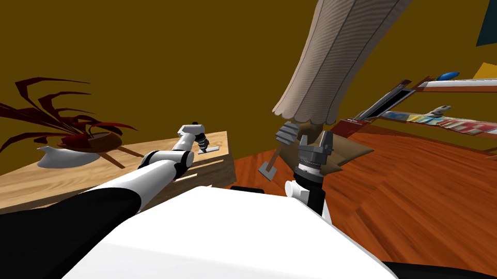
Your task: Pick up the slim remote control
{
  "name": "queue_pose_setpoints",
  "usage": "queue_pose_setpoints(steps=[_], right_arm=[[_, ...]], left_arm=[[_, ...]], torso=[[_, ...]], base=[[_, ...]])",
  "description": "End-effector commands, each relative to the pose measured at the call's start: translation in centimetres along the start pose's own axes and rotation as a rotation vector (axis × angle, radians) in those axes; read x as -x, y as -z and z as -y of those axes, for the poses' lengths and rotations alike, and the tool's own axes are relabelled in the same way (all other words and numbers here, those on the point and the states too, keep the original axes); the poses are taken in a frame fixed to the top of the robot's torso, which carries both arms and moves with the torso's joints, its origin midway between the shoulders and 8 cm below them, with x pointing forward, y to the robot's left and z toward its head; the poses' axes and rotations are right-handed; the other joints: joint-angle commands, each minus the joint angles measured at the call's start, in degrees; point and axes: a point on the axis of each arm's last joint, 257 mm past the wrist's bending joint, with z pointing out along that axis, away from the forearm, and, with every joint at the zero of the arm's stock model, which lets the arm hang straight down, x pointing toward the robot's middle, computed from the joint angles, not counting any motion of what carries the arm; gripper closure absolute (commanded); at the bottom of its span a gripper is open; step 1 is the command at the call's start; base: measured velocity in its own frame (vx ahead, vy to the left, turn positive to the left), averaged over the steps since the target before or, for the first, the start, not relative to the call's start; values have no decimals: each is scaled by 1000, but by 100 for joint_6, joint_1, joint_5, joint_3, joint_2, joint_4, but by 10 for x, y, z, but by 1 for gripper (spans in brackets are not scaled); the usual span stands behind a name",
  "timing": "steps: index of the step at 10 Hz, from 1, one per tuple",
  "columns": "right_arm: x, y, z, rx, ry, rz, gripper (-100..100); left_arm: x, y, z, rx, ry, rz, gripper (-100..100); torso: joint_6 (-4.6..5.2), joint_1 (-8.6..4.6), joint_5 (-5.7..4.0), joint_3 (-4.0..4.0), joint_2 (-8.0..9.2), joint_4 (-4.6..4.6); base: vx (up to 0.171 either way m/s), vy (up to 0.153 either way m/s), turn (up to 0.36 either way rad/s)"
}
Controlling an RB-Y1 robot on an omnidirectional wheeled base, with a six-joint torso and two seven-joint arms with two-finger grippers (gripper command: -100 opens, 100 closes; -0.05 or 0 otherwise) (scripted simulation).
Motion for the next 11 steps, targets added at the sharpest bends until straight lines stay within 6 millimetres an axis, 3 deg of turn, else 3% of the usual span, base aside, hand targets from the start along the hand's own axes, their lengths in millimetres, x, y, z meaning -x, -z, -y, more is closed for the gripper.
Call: queue_pose_setpoints(steps=[1,3,6,7,8,11], right_arm=[[0,0,0,0,0,0,0],[0,0,0,0,0,0,0],[0,0,0,0,0,0,0],[0,0,0,0,0,0,0],[0,0,0,0,0,0,0],[0,0,0,0,0,0,0]], left_arm=[[-7,-2,-15,70,4,-25,-100],[-16,-2,-29,136,4,-51,-100],[-18,-2,-31,146,5,-55,-100],[-18,-2,-32,149,4,-56,0],[-21,-13,-35,147,3,-55,-100],[-22,-19,-37,150,3,-55,-100]], torso=[[0,0,0,0,0,0],[-1,8,3,-7,-12,-3],[0,-4,0,1,2,0],[-1,-10,-1,5,9,1],[0,-13,-2,8,14,3],[0,-13,-2,8,14,3]], base=[[66,57,-7],[77,57,-1],[28,23,1],[0,0,0],[6,6,-1],[4,5,0]])
